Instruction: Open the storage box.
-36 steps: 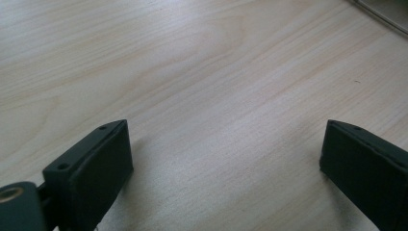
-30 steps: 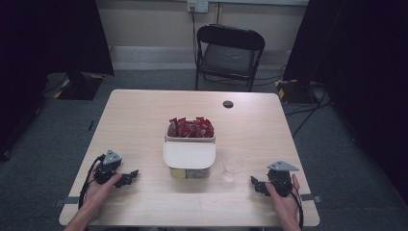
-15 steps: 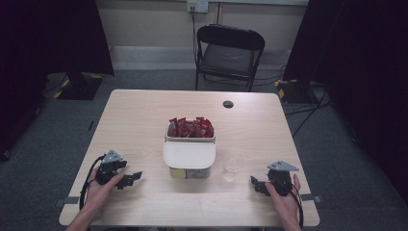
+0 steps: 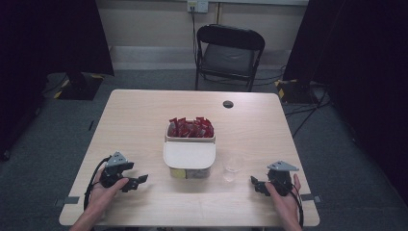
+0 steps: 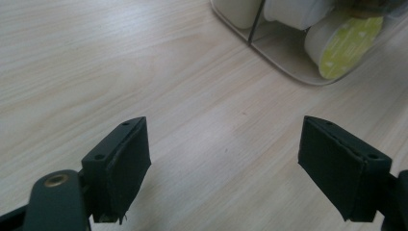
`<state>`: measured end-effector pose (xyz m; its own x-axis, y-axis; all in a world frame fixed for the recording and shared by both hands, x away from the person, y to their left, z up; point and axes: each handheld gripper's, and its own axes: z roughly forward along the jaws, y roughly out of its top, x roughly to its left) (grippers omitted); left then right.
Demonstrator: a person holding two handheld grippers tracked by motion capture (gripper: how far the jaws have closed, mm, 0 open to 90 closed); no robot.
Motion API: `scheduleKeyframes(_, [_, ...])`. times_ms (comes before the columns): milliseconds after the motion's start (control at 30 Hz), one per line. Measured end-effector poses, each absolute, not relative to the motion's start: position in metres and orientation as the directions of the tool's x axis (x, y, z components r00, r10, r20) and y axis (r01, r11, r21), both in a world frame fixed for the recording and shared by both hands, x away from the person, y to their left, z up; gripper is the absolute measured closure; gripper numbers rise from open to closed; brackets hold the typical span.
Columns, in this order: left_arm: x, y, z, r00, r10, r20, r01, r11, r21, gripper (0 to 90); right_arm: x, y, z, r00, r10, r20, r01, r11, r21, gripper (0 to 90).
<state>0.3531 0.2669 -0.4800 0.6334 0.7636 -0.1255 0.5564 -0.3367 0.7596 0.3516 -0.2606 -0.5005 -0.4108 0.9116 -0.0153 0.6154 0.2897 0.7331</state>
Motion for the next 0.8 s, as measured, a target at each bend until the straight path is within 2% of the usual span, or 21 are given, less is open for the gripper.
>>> scheduleKeyframes(133, [0.353, 0.262, -0.474, 0.642, 0.749, -0.166, 0.556, -0.305, 0.773, 18.1, 0.352, -0.261, -0.501, -0.411, 0.911, -0.016, 0.615, 0.290, 0.733, 11.4])
scheduleKeyframes(800, [0.352, 0.217, -0.448, 0.715, 0.681, -0.155, 0.481, -0.319, 0.817, 18.0, 0.352, -0.261, -0.500, -0.411, 0.912, -0.014, 0.616, 0.289, 0.733, 11.4])
